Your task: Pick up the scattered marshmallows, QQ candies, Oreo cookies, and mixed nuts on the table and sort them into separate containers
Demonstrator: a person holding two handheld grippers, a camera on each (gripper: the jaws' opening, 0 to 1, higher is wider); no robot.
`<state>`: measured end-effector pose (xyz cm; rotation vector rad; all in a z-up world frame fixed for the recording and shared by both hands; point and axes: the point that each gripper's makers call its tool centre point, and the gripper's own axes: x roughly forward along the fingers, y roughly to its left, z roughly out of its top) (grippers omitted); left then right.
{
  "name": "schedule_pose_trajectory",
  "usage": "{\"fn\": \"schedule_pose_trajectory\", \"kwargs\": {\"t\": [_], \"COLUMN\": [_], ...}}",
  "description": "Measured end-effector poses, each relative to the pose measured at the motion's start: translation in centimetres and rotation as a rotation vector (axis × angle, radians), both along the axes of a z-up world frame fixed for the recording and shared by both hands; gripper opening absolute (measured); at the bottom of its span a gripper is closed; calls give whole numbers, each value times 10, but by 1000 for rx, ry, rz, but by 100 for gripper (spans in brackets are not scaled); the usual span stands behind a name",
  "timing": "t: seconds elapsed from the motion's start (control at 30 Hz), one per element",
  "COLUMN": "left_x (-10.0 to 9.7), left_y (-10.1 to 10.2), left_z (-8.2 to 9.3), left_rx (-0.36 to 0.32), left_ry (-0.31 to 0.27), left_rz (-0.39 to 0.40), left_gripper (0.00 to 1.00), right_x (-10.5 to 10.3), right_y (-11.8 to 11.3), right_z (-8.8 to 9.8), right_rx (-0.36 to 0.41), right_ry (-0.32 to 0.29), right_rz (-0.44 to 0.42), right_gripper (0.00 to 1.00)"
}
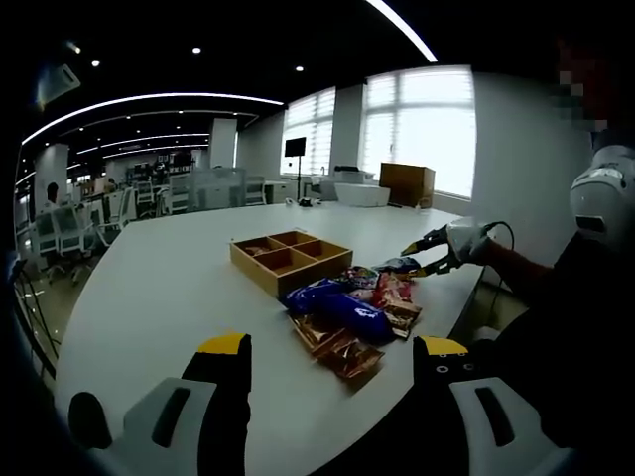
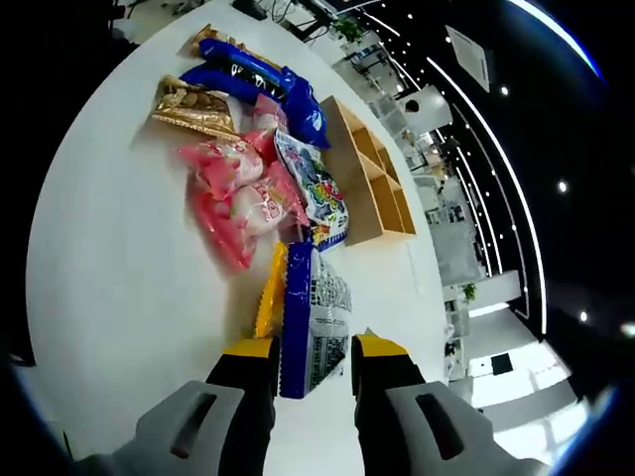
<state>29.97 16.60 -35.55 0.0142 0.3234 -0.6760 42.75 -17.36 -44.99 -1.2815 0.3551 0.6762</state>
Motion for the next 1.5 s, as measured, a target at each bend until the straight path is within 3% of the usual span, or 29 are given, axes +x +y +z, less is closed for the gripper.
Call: {"fn": "schedule_pose_trajectory", "kwargs": {"t": [0.37, 0.57, 1.1, 1.5], "left_x": [-2, -2, -1, 0], "left_y": [-2, -3, -3, -6], "left_z": [0, 0, -2, -3], "left_rx": [-33, -45, -39, -42], "left_ry": [6, 8, 14, 20], "left_rz": [-11, -15, -11, -22], "left_gripper": [70, 70, 70, 70], "right_x": [3, 3, 15, 23], "right_y": [0, 2, 3, 18], "right_z": [-3, 1, 22, 37], "right_rx": [-12, 7, 42, 81], "right_ry": [-1, 6, -45, -49], "right_rz": [10, 8, 6, 38], "right_gripper": [20, 7, 5, 5]}}
